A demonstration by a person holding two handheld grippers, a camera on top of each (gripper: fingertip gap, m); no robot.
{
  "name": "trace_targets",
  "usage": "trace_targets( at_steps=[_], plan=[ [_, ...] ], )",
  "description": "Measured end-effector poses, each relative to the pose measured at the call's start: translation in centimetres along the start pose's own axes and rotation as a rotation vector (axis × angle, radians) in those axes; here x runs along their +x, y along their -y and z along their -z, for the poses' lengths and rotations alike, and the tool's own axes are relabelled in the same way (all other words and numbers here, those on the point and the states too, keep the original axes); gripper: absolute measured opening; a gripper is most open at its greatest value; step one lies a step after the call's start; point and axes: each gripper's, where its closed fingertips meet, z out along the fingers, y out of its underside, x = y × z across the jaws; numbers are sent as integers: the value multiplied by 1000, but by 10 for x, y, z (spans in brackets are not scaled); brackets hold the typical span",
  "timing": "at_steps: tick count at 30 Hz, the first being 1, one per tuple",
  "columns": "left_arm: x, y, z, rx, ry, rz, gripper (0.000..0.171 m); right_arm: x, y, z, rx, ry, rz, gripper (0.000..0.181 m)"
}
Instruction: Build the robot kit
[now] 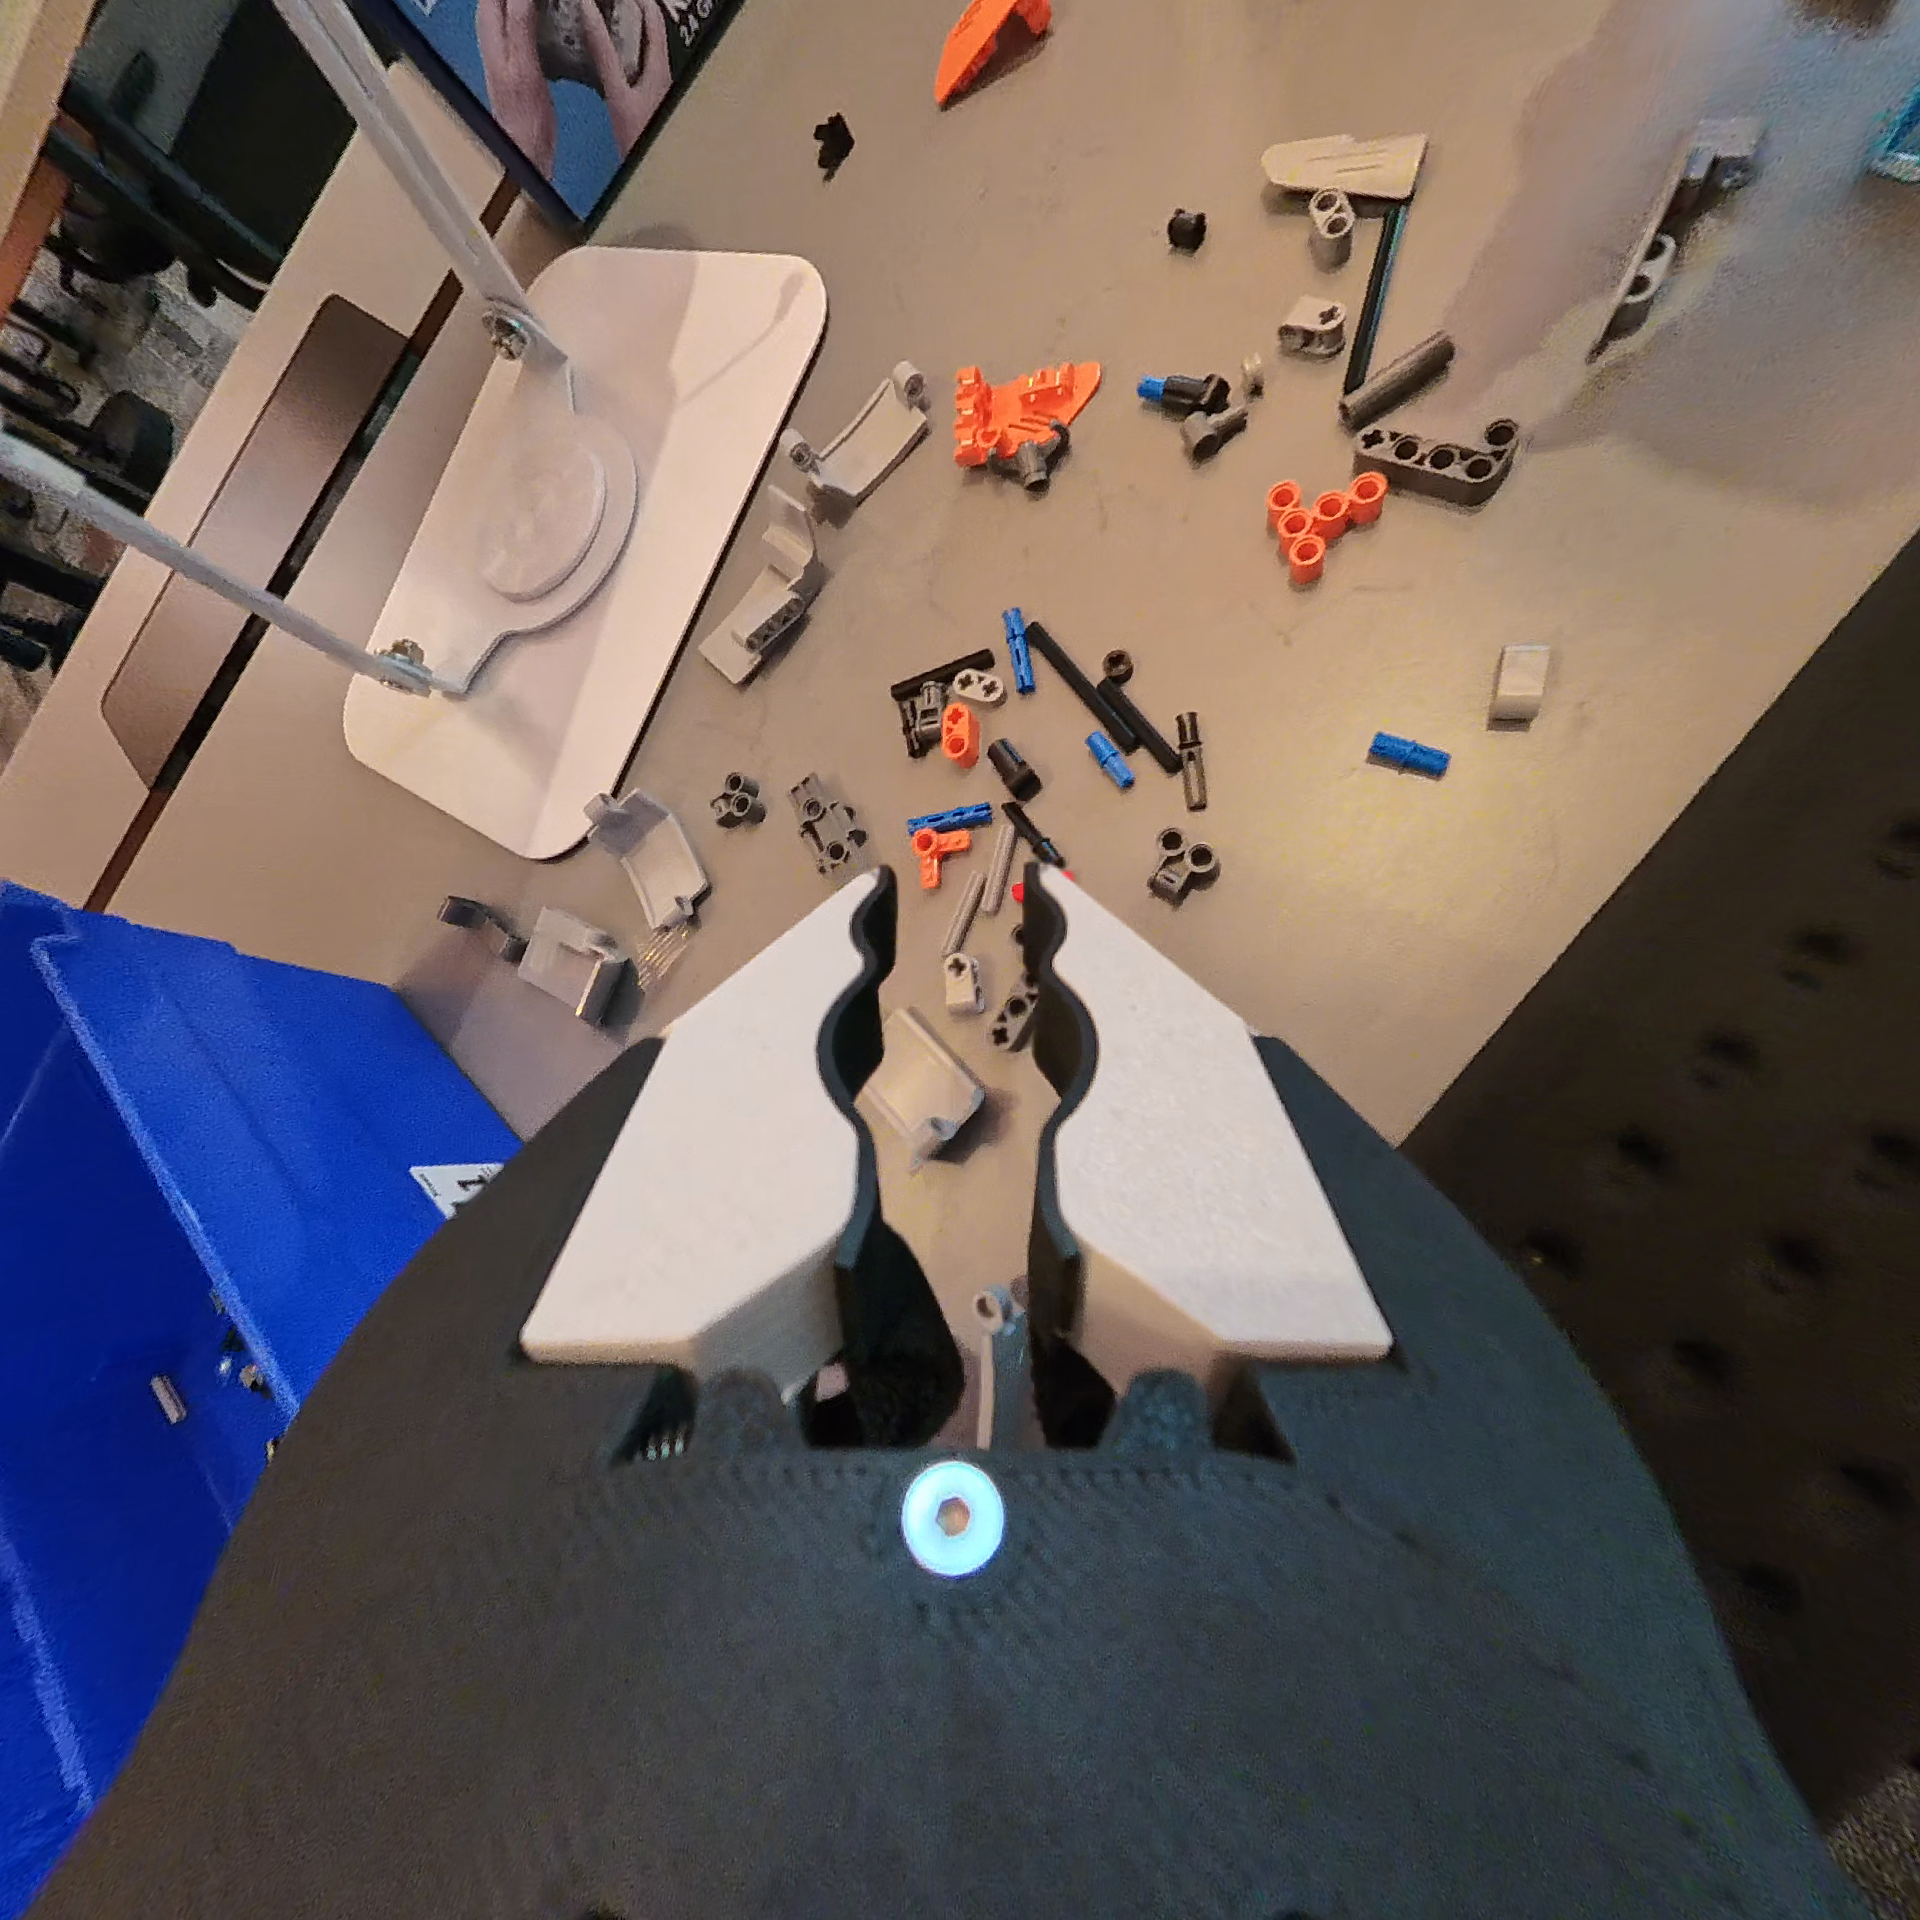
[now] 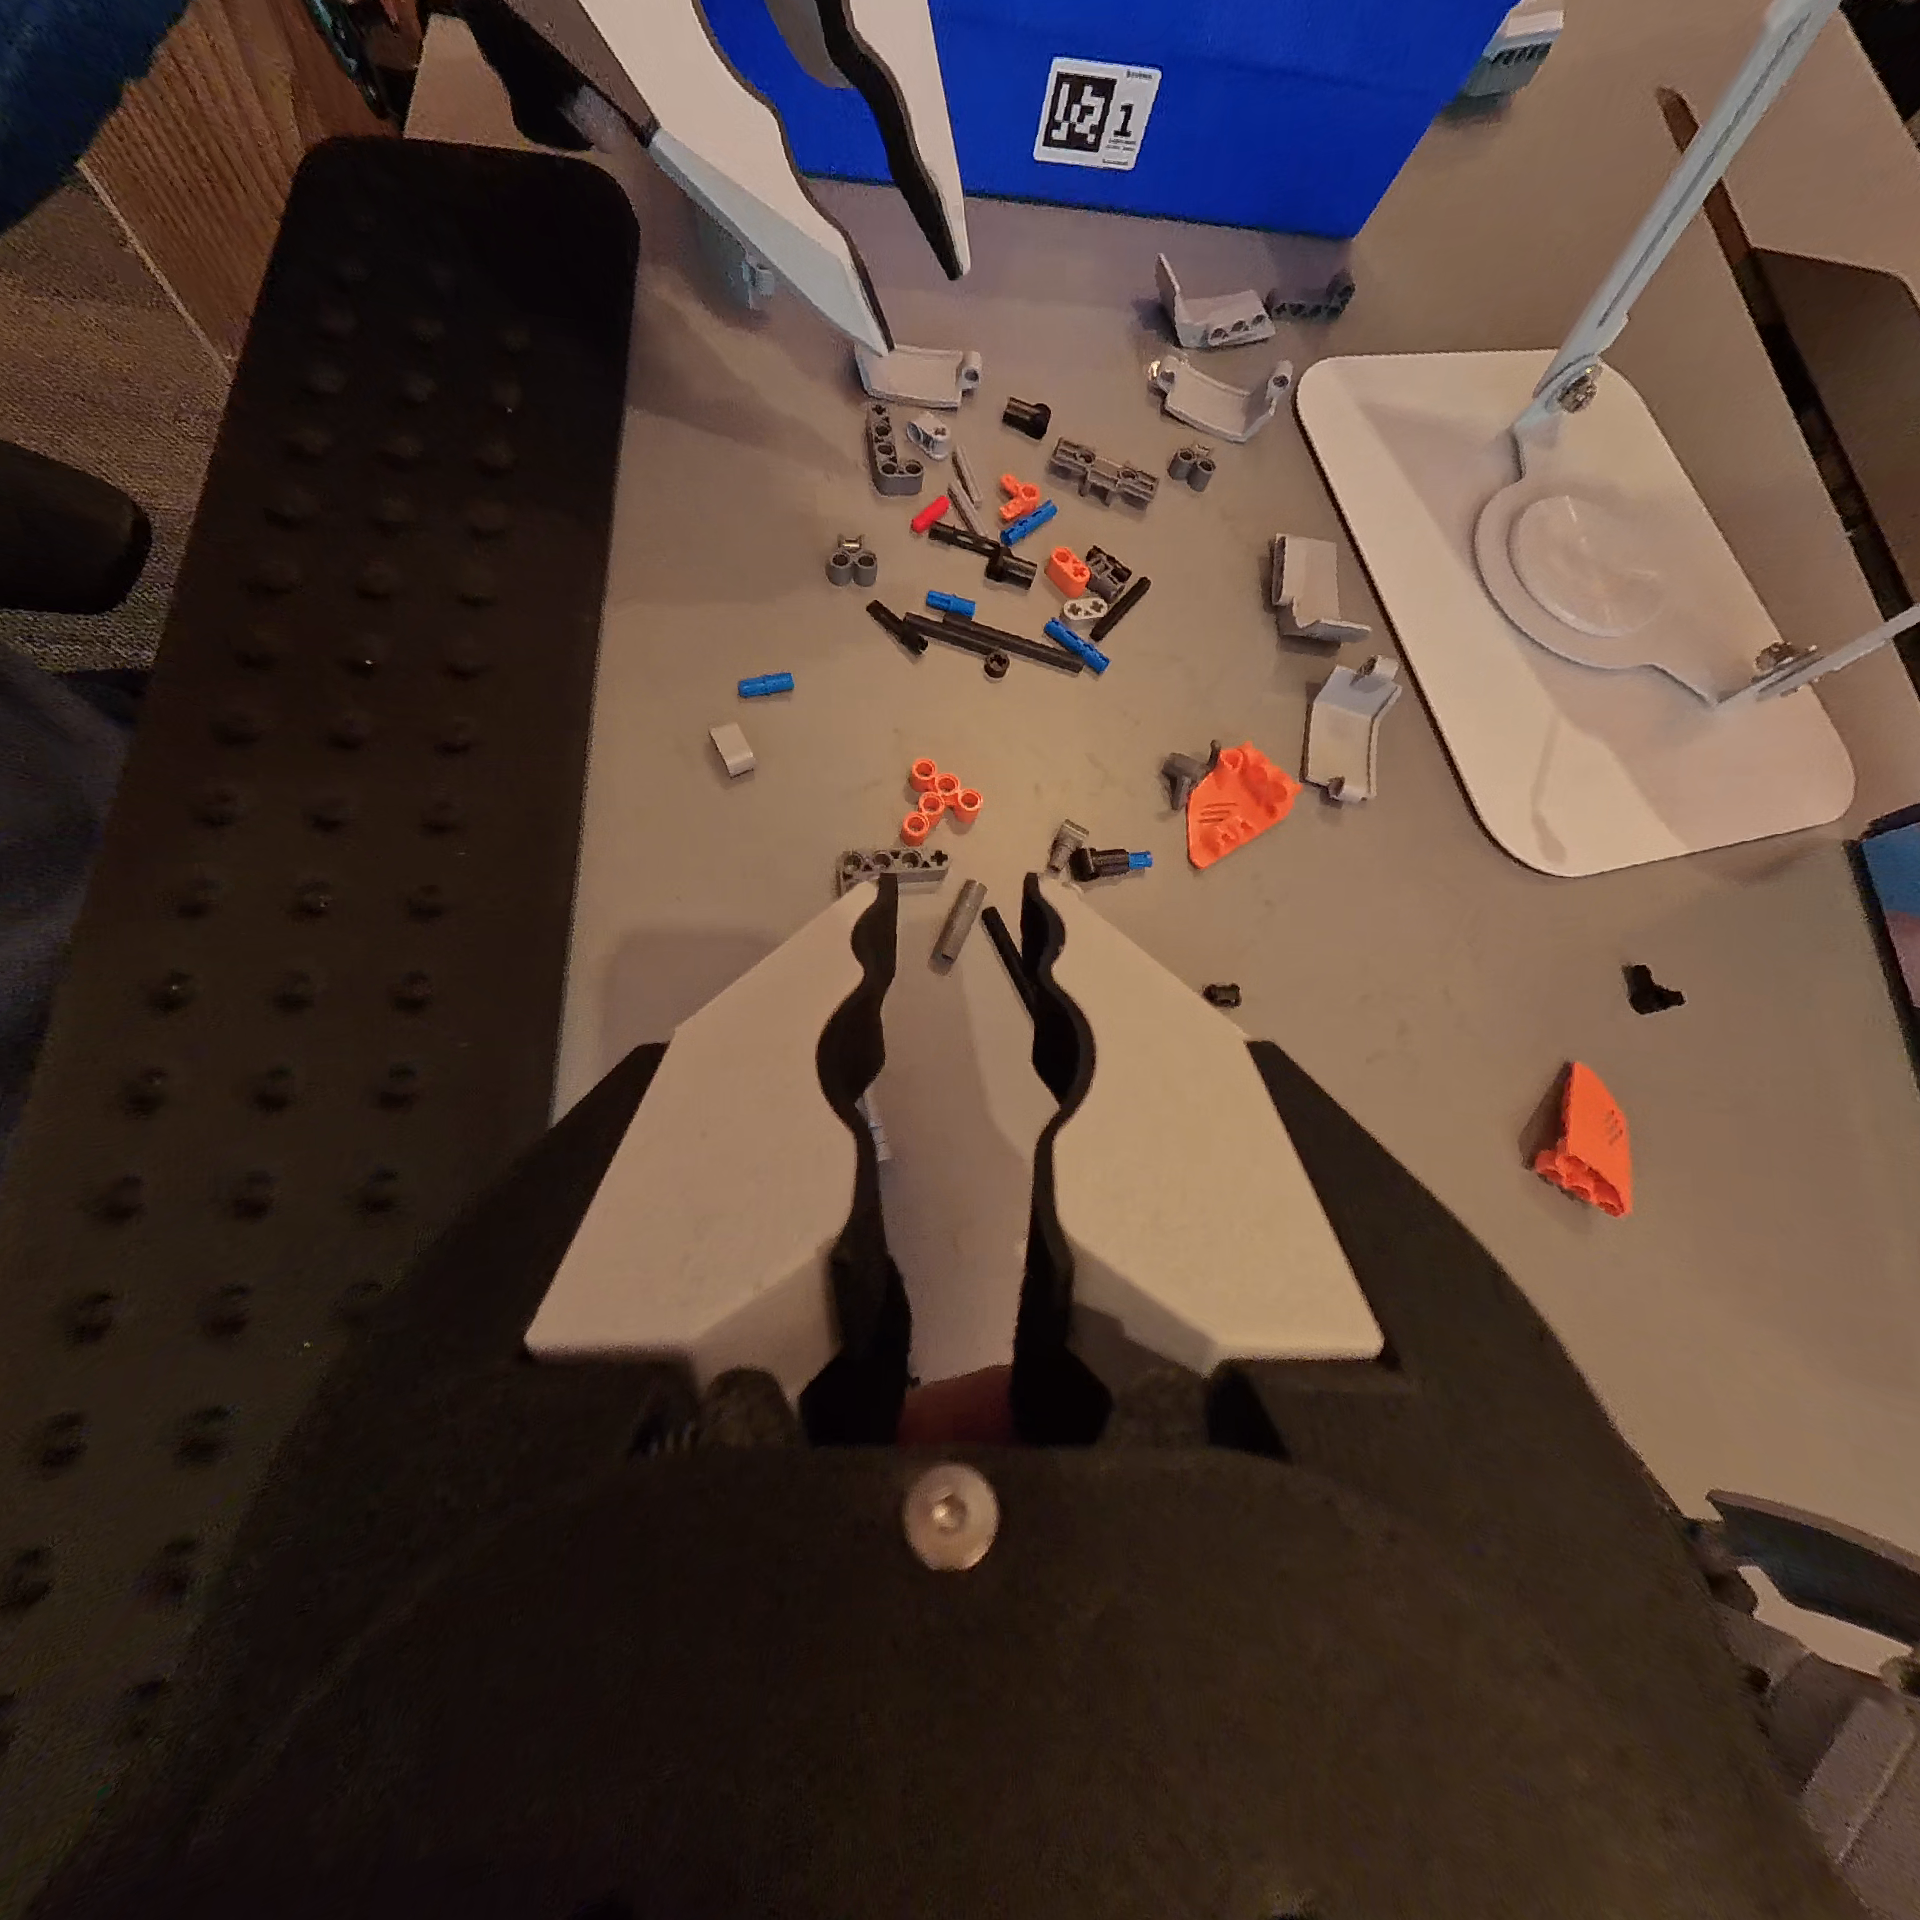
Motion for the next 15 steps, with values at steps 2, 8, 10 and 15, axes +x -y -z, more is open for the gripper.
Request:
trace_targets(
  at_steps=[2, 8, 10, 15],
  plan=[
    [-2, -2, 1, -7, 2, 1, 22, 1, -2, -1, 5, -6, 9, 21],
    [-4, -5, -4, -24, 5, -1, 22, 3, -9, -4, -2, -25, 37, 19],
    [-2, -5, -8, -30, -3, -6, 22, 3, -9, -4, 2, -30, 51, 19],
    [-1, 0, -14, -28, -6, -8, 23, 4, -10, -4, 8, -49, 82, 19]
  ],
)
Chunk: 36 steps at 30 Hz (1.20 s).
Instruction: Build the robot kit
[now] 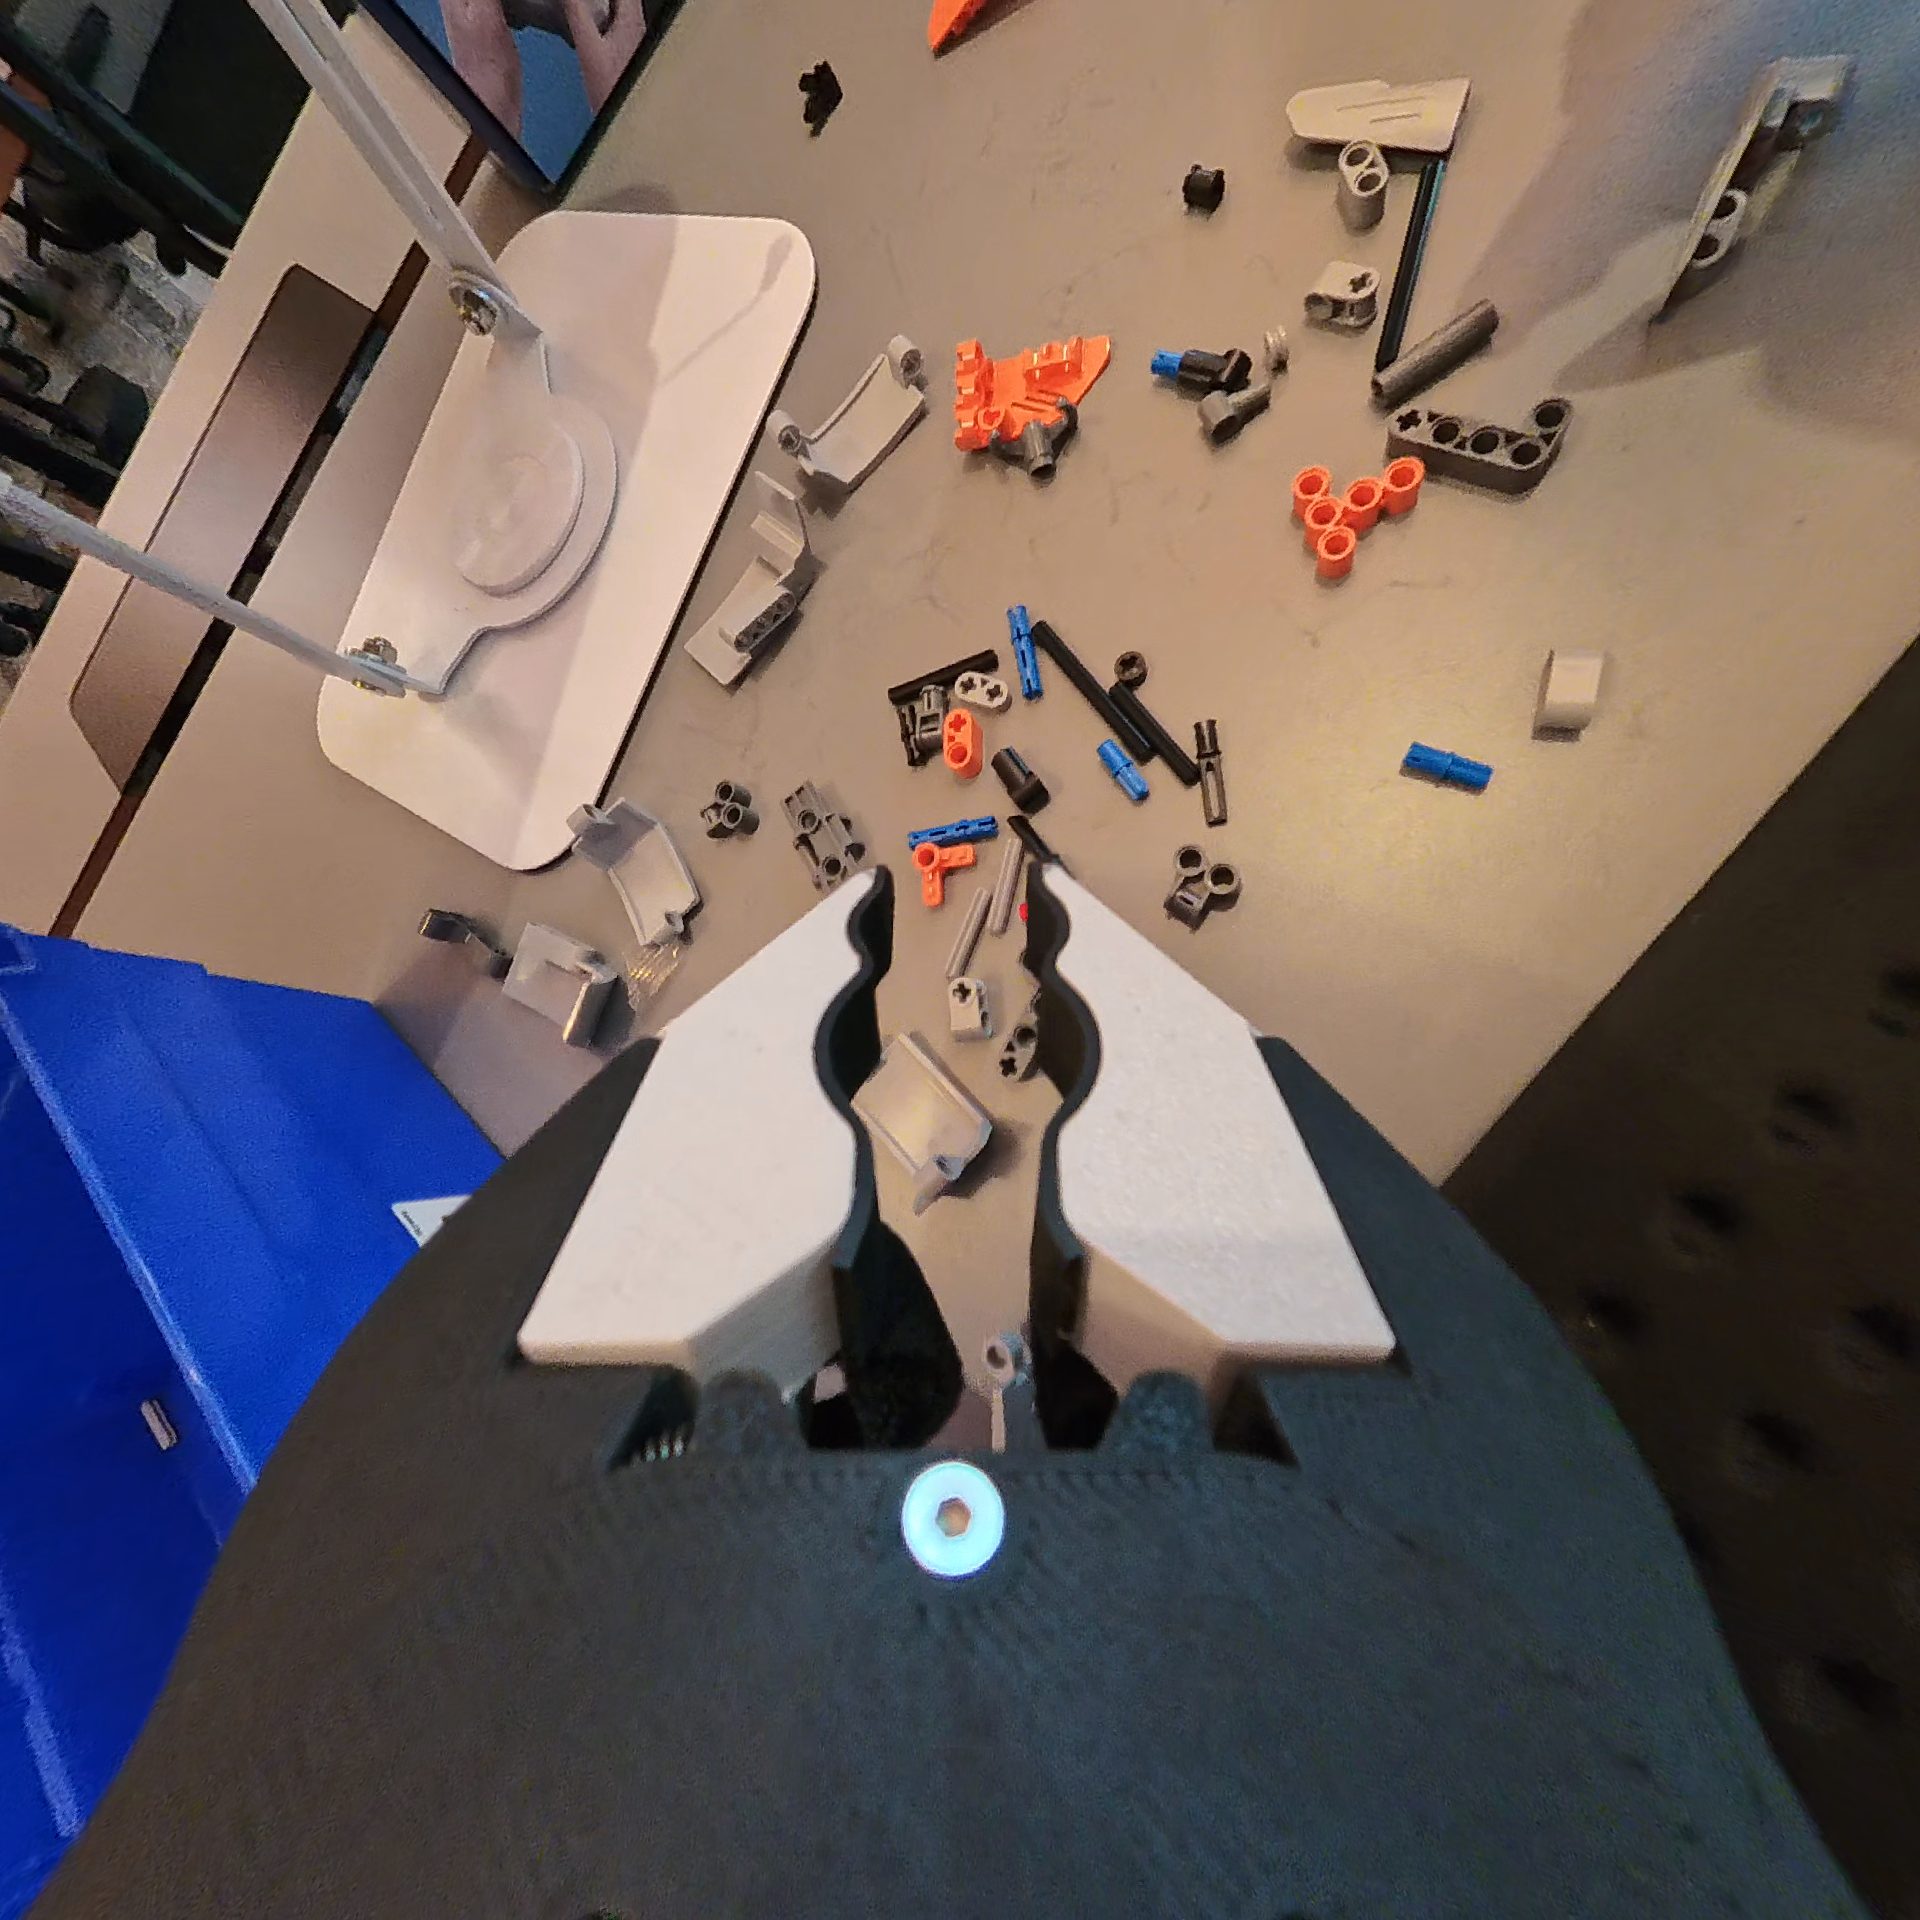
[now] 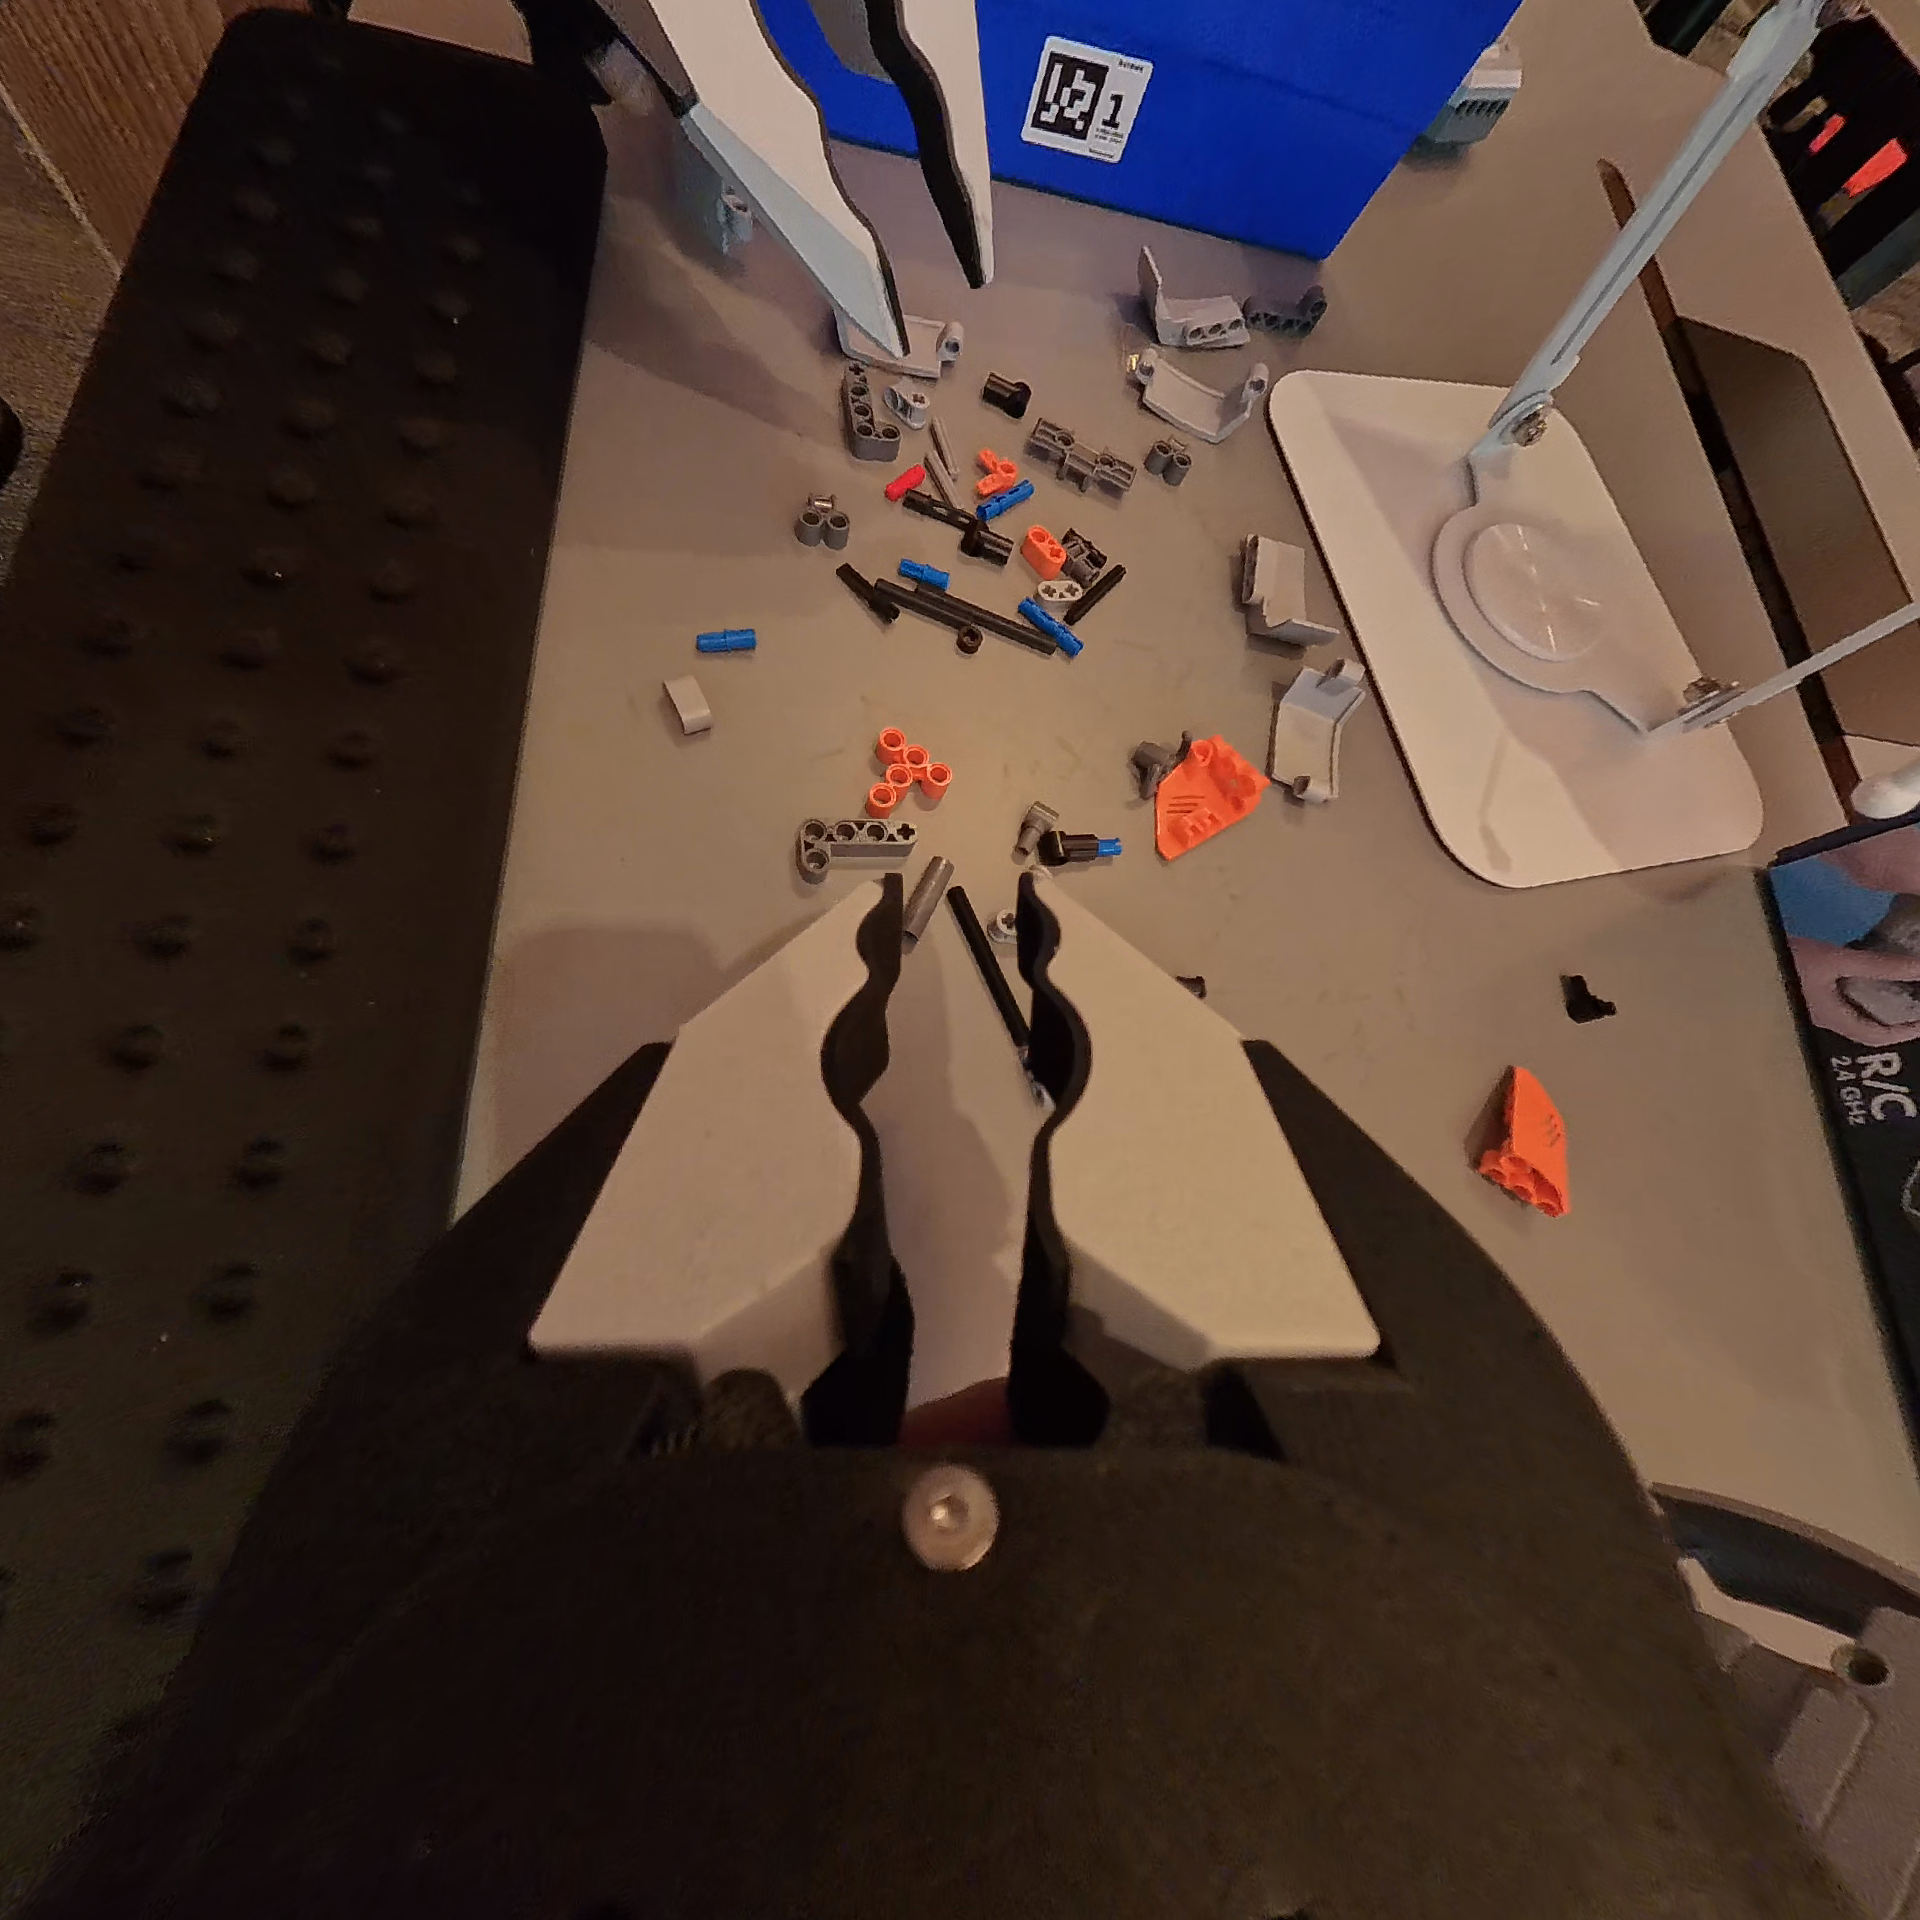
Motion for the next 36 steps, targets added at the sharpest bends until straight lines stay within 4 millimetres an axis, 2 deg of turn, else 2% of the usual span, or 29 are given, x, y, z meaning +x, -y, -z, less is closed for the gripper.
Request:
trace_targets(
  at_steps=[14, 28, 36],
  plan=[
    [5, 2, -14, -27, -34, 4, 26, -1, -9, -5, -33, -16, 59, 19],
    [-6, -8, -9, -53, 5, 27, 26, 1, -12, -3, -45, -26, 69, 19],
    [0, -7, -11, -46, -9, 26, 26, 2, -13, -3, -47, -26, 68, 19]
  ],
)
